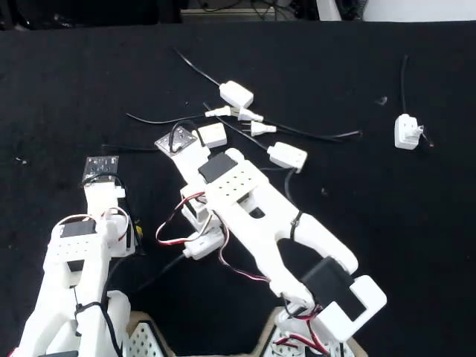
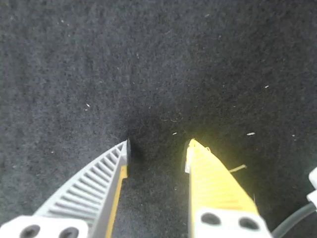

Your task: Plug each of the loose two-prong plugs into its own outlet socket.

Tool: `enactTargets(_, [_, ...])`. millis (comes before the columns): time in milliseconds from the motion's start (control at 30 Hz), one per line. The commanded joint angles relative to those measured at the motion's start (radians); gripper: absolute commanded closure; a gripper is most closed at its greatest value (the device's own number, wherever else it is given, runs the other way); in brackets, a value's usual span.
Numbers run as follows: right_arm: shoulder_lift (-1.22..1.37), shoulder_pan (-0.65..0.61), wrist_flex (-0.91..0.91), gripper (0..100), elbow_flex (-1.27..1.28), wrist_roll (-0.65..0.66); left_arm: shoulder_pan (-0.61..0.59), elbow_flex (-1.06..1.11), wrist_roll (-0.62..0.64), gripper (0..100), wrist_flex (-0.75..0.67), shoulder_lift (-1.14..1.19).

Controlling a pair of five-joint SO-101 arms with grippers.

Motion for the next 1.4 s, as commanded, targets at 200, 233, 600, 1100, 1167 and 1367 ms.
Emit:
enactTargets(200, [0.013,-0.020,0.040,98.8,0.019,0.029,-0.007,-0.022,0.008,80,-0.012,-0.009])
enactTargets(233, [0.002,-0.020,0.041,98.8,0.022,0.028,-0.007,-0.022,0.008,80,-0.012,-0.009])
enactTargets(600, [-0.088,-0.014,0.146,98.8,0.019,0.008,-0.007,-0.022,0.008,80,-0.014,-0.009])
enactTargets(1100, [0.027,0.006,0.044,98.8,0.019,0.017,-0.007,-0.022,0.008,80,-0.014,-0.009])
enactTargets(1167, [0.028,0.006,0.020,98.8,0.033,0.037,-0.007,-0.022,0.008,80,-0.014,-0.009])
enactTargets(1367, [0.022,-0.048,-0.078,98.8,0.130,0.037,-0.007,-0.022,0.008,80,-0.014,-0.009])
